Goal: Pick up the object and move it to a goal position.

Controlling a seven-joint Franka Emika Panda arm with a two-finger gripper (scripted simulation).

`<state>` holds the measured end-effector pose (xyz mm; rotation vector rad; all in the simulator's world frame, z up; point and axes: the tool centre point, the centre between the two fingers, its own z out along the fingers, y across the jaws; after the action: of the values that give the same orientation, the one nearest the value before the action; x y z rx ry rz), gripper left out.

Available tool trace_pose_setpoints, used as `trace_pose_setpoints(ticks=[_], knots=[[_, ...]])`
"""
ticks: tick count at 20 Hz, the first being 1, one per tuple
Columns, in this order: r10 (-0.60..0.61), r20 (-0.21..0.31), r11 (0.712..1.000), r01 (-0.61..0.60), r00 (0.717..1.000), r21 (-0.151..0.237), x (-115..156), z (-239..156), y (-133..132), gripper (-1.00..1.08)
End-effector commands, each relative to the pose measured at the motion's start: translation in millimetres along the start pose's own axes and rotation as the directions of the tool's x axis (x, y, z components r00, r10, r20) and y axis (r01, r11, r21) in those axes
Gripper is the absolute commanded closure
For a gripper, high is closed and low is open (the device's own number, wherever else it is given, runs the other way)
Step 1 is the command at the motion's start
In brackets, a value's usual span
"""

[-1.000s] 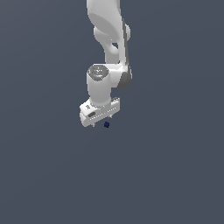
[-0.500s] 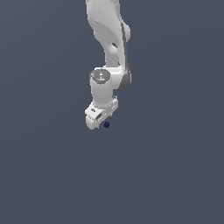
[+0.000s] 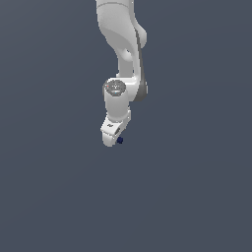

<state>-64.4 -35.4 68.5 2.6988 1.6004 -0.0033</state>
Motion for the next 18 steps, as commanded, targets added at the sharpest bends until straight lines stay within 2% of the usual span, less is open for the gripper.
trace_pose_setpoints(ticks=[1, 12, 18], knots=[[-0.035, -0.002, 0.999, 0.035, 0.999, 0.001, 0.2, 2.5, -2.6, -0.92], [-0.067, -0.004, 0.998, 0.068, 0.998, 0.002, 0.2, 7.6, -5.3, -0.92], [-0.070, -0.004, 0.998, 0.070, 0.998, 0.002, 0.2, 28.5, -6.3, -0.92]])
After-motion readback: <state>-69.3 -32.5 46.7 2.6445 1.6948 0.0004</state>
